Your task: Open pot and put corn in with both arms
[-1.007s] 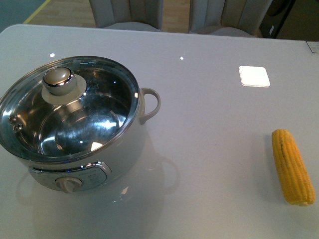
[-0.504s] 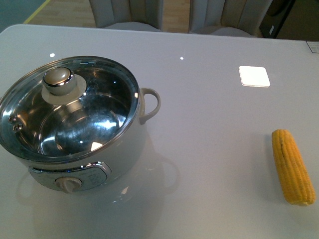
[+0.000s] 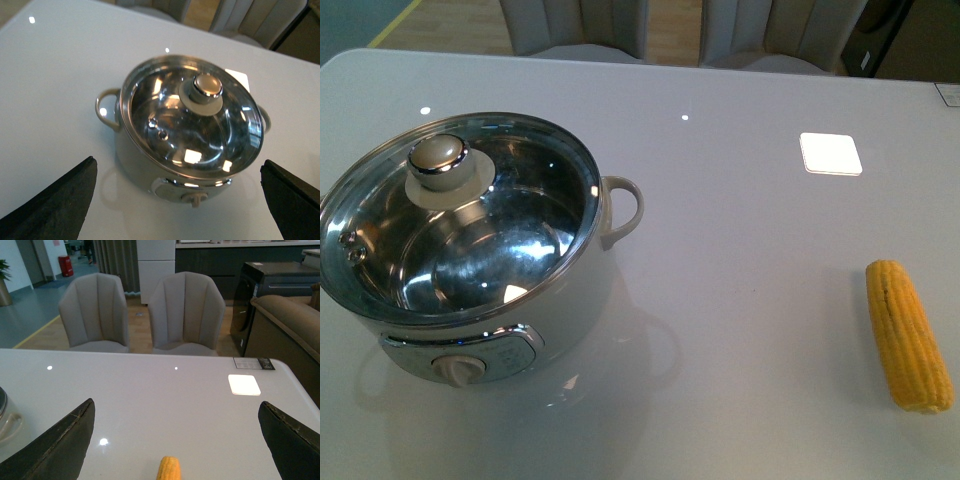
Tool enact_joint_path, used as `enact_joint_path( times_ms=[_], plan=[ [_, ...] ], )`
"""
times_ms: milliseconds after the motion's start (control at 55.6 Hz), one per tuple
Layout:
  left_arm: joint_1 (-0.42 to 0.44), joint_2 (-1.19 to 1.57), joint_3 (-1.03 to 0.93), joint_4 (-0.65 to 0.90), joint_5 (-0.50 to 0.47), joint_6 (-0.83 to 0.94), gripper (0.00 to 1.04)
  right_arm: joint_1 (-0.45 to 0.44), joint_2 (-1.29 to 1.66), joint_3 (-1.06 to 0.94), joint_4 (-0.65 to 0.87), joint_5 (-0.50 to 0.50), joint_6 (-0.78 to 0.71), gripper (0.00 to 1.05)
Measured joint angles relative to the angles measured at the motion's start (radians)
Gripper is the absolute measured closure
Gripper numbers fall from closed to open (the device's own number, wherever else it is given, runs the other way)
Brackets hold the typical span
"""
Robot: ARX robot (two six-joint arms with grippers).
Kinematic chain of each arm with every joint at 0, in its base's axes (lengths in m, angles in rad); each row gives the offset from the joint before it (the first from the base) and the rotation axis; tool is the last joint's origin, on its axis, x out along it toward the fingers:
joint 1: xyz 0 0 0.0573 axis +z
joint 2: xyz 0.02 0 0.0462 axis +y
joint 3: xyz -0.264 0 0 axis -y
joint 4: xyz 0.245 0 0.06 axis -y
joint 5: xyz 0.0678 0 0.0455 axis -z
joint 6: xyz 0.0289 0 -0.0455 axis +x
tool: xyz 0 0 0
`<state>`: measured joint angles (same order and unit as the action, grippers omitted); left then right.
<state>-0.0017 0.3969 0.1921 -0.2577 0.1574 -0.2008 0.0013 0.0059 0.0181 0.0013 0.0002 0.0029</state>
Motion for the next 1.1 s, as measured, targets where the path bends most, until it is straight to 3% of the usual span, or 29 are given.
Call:
enact_joint_path(
  times_ms=[180, 396, 719, 1097],
  plan=[
    [-0.077, 0.254, 0.074, 0.226, -0.008, -0.036, 0.07, 0.000, 0.000, 0.000, 0.000, 0.000, 0.000, 0.09],
    [-0.177, 0.680, 0.150, 0.643, -0.073, -0.013, 0.07, 0.000, 0.000, 0.000, 0.000, 0.000, 0.000, 0.09],
    [-0.232, 1.311, 0.251, 1.138, -0.153, 0.109, 0.07, 0.000, 0.000, 0.000, 0.000, 0.000, 0.000, 0.09],
    [-0.235, 1.584, 0.356, 1.243, -0.185, 0.162, 0.07, 0.000, 0.000, 0.000, 0.000, 0.000, 0.000, 0.09]
  ],
)
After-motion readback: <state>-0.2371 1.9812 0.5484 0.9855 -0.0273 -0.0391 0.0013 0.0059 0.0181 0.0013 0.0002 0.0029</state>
